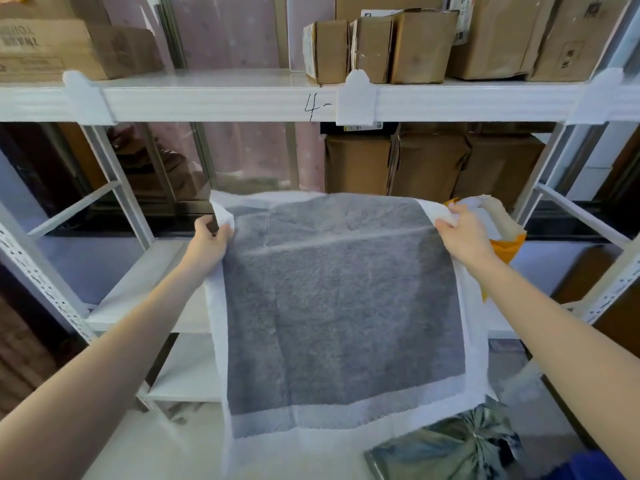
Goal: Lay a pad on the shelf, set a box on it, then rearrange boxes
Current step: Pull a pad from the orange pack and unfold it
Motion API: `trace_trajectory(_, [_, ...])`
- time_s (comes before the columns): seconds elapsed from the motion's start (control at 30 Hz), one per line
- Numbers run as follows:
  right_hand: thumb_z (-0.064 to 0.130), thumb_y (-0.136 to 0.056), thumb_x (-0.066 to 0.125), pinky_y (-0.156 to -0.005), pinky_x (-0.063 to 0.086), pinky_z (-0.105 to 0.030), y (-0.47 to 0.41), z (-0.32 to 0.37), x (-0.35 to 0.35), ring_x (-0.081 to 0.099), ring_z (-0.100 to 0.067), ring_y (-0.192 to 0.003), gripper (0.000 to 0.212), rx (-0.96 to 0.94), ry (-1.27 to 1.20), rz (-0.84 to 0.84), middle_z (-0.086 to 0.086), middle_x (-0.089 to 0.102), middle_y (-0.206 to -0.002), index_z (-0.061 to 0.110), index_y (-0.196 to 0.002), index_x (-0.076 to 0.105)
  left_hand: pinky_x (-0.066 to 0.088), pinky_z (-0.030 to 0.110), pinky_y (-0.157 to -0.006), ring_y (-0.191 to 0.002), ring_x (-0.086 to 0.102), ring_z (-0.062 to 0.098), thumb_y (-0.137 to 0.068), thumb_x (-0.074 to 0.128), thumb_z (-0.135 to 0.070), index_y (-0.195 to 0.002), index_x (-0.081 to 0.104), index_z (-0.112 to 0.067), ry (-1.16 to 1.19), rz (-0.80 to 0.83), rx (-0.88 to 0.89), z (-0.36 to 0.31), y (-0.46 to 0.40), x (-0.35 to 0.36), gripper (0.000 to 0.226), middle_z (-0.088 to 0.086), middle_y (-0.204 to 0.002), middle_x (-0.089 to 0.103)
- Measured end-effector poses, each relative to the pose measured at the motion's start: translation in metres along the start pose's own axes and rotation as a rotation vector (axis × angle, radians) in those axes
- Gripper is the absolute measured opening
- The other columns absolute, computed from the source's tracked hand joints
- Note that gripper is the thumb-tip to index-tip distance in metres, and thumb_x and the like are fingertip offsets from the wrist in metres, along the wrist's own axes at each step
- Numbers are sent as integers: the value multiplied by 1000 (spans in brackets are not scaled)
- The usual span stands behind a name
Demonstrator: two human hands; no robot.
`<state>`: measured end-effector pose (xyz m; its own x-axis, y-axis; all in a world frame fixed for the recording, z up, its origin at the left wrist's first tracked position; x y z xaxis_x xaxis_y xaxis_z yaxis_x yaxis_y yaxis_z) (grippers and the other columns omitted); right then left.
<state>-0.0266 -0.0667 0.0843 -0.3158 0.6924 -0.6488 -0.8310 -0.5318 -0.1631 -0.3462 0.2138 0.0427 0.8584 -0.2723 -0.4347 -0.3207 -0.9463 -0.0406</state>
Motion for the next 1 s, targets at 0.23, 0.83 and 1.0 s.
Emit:
trace_trajectory(0.23, [4, -96, 36, -48, 29, -22, -4, 2, -13, 42, -14, -55, 54, -43, -186, -50, -6, 50, -81, 24, -143, 22, 39, 33, -90, -101, 54, 13, -87, 57, -2, -147, 11, -32, -32, 454, 44, -18, 25, 42, 82, 4, -135, 35])
trace_trajectory(0.83, [6, -93, 33, -102, 42, -44, -33, -7, -54, 49, -28, -119, 41, 82, -305, -132, -12, 60, -123, 17, -78, 69, 50, 28, -62, -74, 56, 23, -96, 44, -8, -100, 53, -9, 78, 37, 55, -26, -3, -2, 10, 15, -95, 55])
trace_trajectory(1.0, [2, -76, 47, -104, 39, -41, -34, -10, -48, 47, -30, -118, 38, 146, -378, -12, -13, 59, -122, 21, -98, 72, 48, 23, -79, -92, 61, 12, -95, 50, -18, -103, 65, -20, 396, 266, 105, -51, 2, 0, 17, -1, -100, 64])
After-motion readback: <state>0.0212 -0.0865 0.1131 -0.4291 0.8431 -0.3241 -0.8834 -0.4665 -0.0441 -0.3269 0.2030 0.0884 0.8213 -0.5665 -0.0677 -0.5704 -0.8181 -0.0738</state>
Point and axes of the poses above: each hand's wrist, its own y-axis away from the middle knuckle, its own x-axis out of the palm, z = x × y, the point moved 8 cm from there along -y, towards the middle knuckle
